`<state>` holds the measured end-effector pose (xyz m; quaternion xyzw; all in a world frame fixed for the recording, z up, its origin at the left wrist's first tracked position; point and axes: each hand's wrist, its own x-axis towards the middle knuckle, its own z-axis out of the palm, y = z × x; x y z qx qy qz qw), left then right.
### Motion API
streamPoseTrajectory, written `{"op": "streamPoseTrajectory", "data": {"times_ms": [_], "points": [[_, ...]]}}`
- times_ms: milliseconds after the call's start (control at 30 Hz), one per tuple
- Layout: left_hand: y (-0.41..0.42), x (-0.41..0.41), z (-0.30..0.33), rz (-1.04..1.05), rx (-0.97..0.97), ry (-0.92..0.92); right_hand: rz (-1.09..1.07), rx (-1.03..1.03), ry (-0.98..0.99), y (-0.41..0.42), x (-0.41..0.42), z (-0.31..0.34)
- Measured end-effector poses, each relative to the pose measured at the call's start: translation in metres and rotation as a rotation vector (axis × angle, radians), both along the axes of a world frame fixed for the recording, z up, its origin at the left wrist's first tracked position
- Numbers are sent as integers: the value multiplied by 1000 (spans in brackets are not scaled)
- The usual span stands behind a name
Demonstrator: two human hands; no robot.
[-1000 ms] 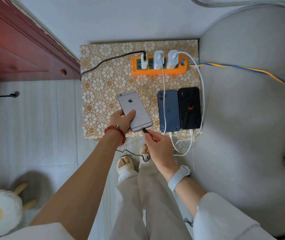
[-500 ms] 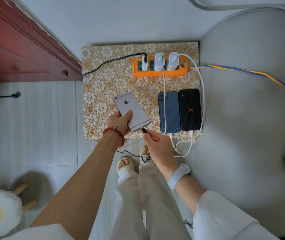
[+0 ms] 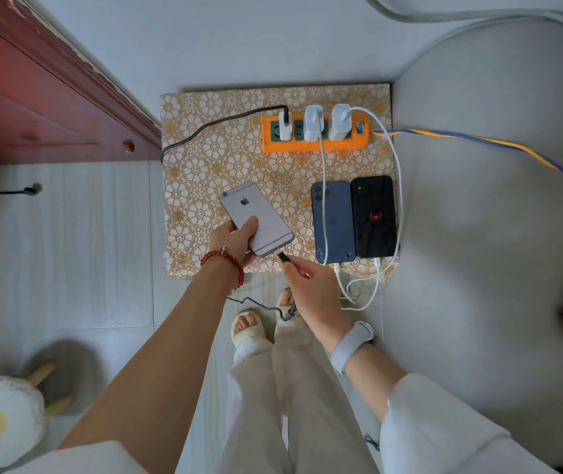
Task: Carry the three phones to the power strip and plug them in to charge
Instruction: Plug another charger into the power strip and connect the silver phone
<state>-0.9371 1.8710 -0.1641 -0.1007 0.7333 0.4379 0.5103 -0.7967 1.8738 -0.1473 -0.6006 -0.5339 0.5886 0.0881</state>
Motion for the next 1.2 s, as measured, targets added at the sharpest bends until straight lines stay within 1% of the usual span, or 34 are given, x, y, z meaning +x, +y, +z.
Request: {"op": "streamPoseTrajectory", "data": {"times_ms": [167,300,467,533,600,700,767,833,900,967,1033,1100,1200], "points": [[-1,0,4,-59,13,36,14,-48,-19,1,-5,0],[-2,1,6,-130,-7,59,37,-39,-95,-6,-5,3],[-5,10,7,-129,-8,20,1,-47,-189,-13,-3,0],[-4,12,5,-161,-12,20,35,6,-213,-16,-1,-1],[-1,11,1,-245,-28,35,99,29,-206,-20,0,-1],[4,11,-5,-368,-51,11,213,-24,-198,-18,6,-7],[7,16,-11,-397,-72,-42,272,-65,-244,-12,15,-12],[10,22,-19,-405,-86,-60,278,-89,-292,-6,26,-15],[12,28,-30,-455,-105,22,264,-85,-316,-2,34,-14],[15,30,-35,-535,-169,212,244,-88,-314,3,36,-13],[18,31,-36,-526,-235,346,249,-90,-312,9,38,-13],[22,31,-35,-488,-269,389,252,-85,-315,13,37,-14],[27,30,-35,-504,-278,420,248,-65,-312,18,36,-13]]}}
